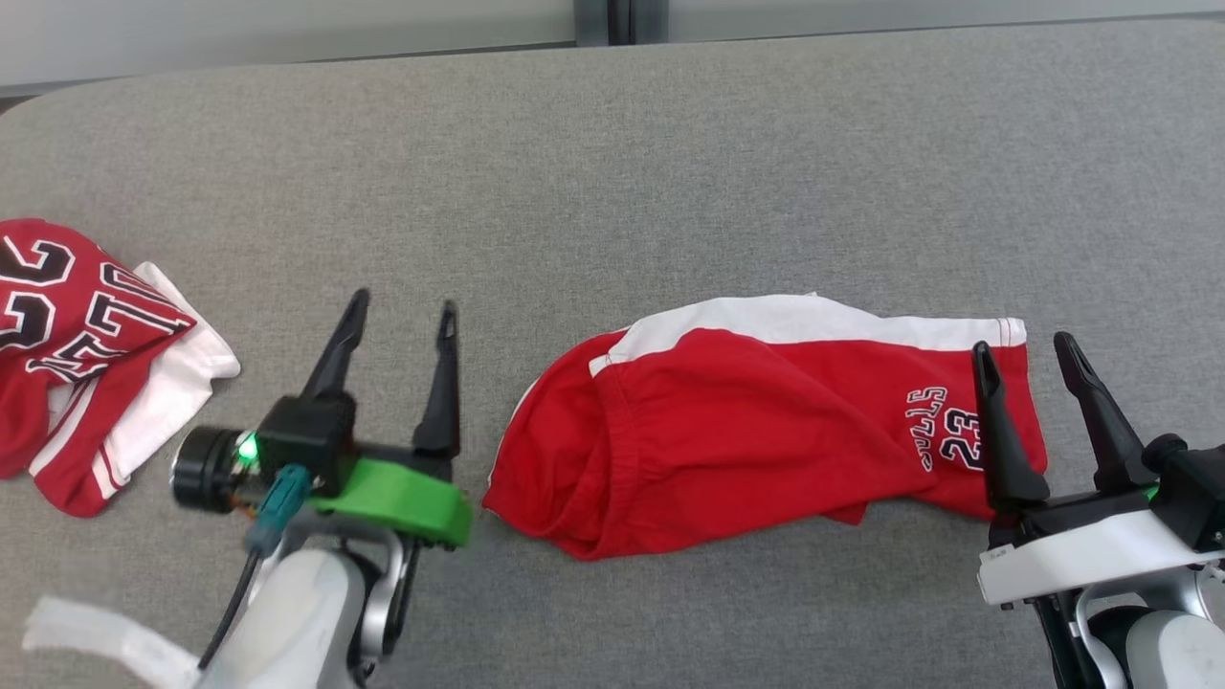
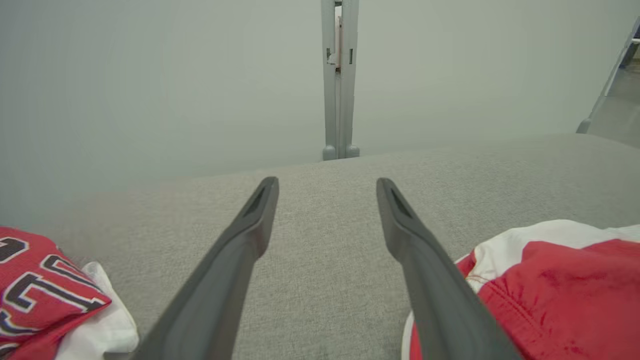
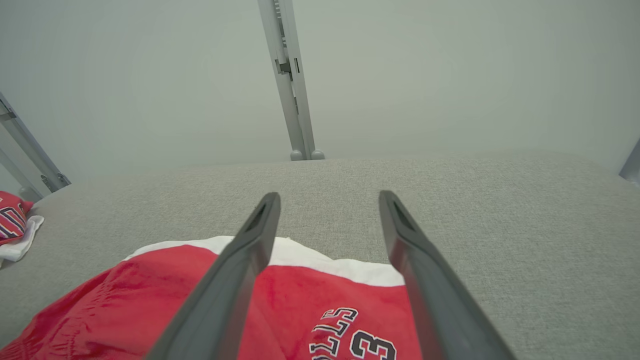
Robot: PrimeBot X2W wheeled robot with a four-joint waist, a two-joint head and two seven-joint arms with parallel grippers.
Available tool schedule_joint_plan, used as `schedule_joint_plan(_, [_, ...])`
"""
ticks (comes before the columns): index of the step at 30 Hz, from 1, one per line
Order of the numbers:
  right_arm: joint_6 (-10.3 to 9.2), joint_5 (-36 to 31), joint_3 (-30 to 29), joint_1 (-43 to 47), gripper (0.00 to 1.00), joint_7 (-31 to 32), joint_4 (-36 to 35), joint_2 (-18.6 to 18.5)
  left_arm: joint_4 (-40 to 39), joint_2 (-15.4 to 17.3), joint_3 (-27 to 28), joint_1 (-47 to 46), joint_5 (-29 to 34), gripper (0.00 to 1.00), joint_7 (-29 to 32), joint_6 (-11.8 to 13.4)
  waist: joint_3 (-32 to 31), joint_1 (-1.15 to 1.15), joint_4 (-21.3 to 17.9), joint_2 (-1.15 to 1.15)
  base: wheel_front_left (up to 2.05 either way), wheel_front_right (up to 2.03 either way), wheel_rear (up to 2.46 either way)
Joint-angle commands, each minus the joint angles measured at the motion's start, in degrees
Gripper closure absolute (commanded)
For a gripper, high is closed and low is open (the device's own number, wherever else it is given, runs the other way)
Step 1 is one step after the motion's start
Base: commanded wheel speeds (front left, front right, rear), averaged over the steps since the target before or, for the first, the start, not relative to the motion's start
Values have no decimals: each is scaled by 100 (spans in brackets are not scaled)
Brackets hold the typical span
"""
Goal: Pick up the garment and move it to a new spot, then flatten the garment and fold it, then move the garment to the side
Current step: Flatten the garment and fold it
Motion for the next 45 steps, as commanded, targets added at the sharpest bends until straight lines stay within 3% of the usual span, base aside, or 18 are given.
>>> schedule_joint_plan(1, [-6, 19, 3, -96, 0, 21, -34, -1, 1, -71, -114, -265, -17, 0, 168, -129, 129, 0, 7, 0, 0, 0, 0])
schedule_joint_plan(10, [-6, 54, 154, -299, 0, -47, 127, -44, 685, -476, -779, -1283, -584, 0, 1897, -918, 426, 0, -222, 0, 0, 0, 0])
schedule_joint_plan(19, [-6, 110, 92, -375, 0, -141, 336, -16, 1334, -502, -947, -1437, -821, 0, 2420, -1125, 597, 0, -462, 0, 0, 0, 0])
schedule_joint_plan(20, [-6, 111, 70, -387, 0, -157, 364, -19, 1360, -495, -971, -1431, -833, 20, 2449, -1154, 608, 0, -474, 0, 0, 0, 0])
schedule_joint_plan(22, [-6, 112, 35, -415, 0, -174, 417, -25, 1360, -467, -1013, -1447, -835, 84, 2481, -1187, 628, 0, -487, 0, 0, 0, 0])
schedule_joint_plan(23, [-6, 113, 19, -431, 0, -174, 443, -33, 1356, -451, -1033, -1453, -826, 100, 2489, -1209, 634, 0, -490, 0, 0, 0, 0])
schedule_joint_plan(28, [-6, 151, -95, -577, 0, -205, 680, -139, 1281, -371, -1100, -1478, -739, 100, 2419, -1201, 666, 0, -474, 0, 0, 0, 0])
schedule_joint_plan(34, [-6, 323, -216, -977, 0, -168, 1316, -532, 1095, -347, -1090, -1571, -614, 100, 2262, -1078, 839, 0, -354, 0, 0, 0, 0])
schedule_joint_plan(45, [-6, 786, -5, -1785, 0, -11, 2592, -1057, 586, -330, -1130, -1650, -483, 100, 2055, -980, 1303, 0, 45, 0, 0, 0, 0])
